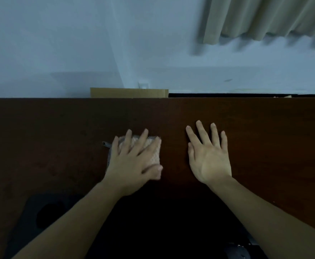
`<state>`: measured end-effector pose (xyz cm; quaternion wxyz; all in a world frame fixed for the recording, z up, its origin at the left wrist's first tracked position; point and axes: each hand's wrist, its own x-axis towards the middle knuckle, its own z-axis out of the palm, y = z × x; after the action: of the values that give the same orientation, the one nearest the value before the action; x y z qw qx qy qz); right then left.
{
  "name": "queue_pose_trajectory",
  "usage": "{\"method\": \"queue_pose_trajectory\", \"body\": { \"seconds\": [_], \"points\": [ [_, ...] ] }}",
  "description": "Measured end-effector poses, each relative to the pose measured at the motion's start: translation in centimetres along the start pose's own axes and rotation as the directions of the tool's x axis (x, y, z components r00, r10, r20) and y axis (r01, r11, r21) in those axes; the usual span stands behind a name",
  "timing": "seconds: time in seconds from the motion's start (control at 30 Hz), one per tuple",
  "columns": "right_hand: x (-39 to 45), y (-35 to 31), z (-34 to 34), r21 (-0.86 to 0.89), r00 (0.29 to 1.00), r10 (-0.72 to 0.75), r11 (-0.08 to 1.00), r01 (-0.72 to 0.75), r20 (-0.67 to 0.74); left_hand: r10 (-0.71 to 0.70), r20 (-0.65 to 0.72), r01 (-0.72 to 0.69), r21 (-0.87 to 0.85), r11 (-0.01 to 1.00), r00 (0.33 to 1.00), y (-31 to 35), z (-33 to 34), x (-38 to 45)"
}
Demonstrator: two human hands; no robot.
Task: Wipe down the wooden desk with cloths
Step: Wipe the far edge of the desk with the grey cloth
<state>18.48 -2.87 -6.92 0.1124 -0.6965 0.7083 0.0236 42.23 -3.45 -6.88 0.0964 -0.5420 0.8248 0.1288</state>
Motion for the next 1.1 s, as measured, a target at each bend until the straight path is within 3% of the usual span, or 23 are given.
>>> {"method": "queue_pose_trajectory", "body": {
  "seconds": [0.17, 0.27, 0.5, 0.6, 0.7, 0.9, 1.1],
  "points": [
    [0.0, 0.2, -0.2, -0.007, 1.0, -0.009, 1.0, 0.009, -0.009, -0.137, -0.045, 0.138, 0.018, 0.99, 0.99, -2.3, -2.3, 7.6],
    [0.1, 0.0, -0.1, -0.001, 1.0, -0.007, 1.0, 0.007, 0.011, -0.148, -0.048, 0.149, 0.012, 0.989, 0.988, -2.7, -3.0, 9.3],
    [0.7, -1.8, -1.4, -0.03, 0.997, 0.078, 0.997, -0.078, 0.009, 0.13, 0.058, -0.129, -0.018, 0.992, 0.99, -2.5, -1.9, 0.5],
    [1.5, -4.8, -1.6, 0.073, 0.998, 0.042, 0.997, -0.039, -0.04, 0.196, 0.112, -0.199, 0.015, 0.98, 0.974, -3.9, -1.5, -1.4],
    [2.4, -7.5, -0.7, 0.162, 0.999, 0.035, 0.986, -0.037, 0.017, 0.12, 0.066, -0.121, 0.011, 0.993, 0.991, -6.1, -2.0, 0.8],
    [2.5, -8.0, 0.7, 0.083, 0.999, 0.039, 0.996, -0.037, -0.027, -0.065, -0.057, 0.067, 0.028, 0.997, 0.996, -10.0, -3.5, 8.9],
    [2.5, -8.3, 0.6, 0.082, 0.999, 0.042, 0.996, -0.04, -0.026, -0.095, -0.108, 0.095, -0.005, 0.995, 0.99, -11.1, -4.3, 11.3]
  ]
}}
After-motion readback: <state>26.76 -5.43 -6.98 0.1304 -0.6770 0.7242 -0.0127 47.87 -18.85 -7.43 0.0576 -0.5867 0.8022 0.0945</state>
